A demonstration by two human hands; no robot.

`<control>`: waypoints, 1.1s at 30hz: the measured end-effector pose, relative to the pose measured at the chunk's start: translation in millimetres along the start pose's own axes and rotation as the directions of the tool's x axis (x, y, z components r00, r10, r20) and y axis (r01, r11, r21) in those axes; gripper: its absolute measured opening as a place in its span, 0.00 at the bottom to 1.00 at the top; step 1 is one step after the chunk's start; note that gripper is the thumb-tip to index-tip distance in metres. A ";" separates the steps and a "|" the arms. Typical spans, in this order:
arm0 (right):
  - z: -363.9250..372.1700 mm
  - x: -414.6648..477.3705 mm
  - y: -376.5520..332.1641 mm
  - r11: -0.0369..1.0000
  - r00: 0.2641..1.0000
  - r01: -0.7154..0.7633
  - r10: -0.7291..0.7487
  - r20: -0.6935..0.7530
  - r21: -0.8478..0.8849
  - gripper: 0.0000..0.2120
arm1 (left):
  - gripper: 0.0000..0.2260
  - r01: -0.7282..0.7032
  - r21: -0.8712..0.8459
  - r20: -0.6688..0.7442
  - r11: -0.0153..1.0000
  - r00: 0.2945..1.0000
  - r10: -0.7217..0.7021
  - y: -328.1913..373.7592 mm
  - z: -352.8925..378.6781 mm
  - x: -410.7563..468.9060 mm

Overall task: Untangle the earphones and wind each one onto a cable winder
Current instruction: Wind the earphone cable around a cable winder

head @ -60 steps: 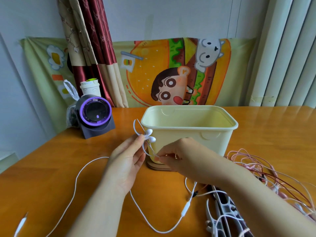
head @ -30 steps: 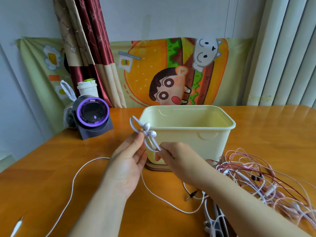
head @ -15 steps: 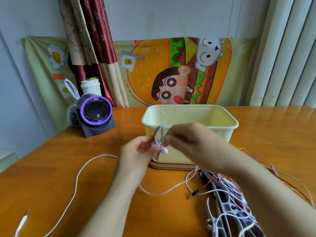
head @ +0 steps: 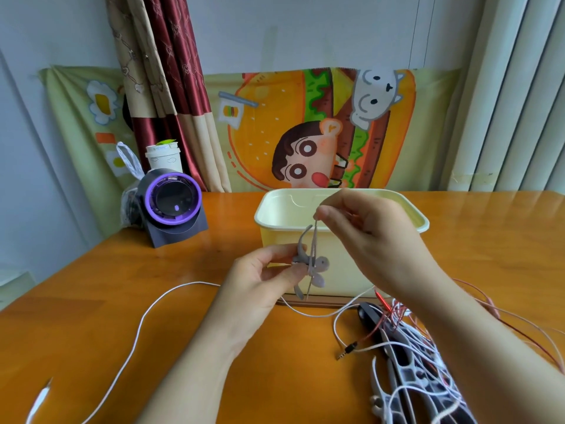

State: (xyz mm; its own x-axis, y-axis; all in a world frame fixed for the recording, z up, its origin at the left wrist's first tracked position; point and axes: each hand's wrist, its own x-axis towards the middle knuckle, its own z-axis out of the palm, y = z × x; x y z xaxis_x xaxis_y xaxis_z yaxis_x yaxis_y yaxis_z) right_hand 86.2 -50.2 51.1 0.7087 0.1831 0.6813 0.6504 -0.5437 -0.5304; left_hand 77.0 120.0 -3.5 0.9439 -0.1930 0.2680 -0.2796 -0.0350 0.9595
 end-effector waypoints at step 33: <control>-0.5 -9.3 -14.6 0.982 0.783 -0.041 0.147 0.605 -0.185 0.14 | 0.16 0.154 -0.243 -0.238 0.958 0.948 -0.212 -10.7 4.8 2.5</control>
State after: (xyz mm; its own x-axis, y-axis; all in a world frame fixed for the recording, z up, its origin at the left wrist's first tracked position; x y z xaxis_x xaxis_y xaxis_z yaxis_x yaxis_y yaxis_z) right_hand 69.9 -44.4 52.8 0.8155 0.5589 0.1503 0.5589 -0.6931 -0.4553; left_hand 81.6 115.1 -13.5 0.9958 0.0583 0.0708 -0.0801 0.1754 0.9812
